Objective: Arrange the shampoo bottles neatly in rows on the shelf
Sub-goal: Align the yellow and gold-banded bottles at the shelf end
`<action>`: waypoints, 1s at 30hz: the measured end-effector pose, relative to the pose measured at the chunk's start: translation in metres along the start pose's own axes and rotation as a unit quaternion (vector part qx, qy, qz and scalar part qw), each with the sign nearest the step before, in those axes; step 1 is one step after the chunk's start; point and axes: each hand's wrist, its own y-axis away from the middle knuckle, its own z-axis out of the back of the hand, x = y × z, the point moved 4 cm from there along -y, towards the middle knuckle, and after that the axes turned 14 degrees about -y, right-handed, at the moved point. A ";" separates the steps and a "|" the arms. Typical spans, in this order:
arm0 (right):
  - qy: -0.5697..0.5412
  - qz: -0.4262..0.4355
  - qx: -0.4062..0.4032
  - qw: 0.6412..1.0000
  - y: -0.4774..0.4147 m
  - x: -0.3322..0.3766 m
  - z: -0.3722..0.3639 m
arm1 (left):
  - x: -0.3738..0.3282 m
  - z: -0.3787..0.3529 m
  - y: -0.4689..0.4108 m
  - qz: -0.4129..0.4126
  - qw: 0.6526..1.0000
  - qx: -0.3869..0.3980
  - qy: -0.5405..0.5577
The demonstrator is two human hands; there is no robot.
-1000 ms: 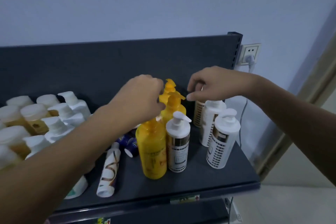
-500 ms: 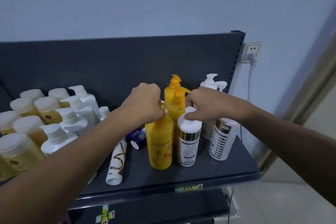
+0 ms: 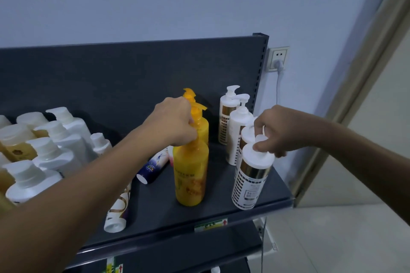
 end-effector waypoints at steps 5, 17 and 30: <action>-0.015 -0.047 -0.001 0.999 0.005 -0.014 0.005 | -0.009 -0.001 -0.006 0.004 1.000 -0.005 0.013; 0.094 -0.074 0.013 0.993 -0.008 -0.012 0.007 | -0.004 -0.006 0.001 -0.073 0.996 0.033 0.036; 0.011 0.200 -0.035 0.979 -0.044 0.182 -0.034 | 0.139 -0.068 0.074 0.075 0.990 0.109 -0.055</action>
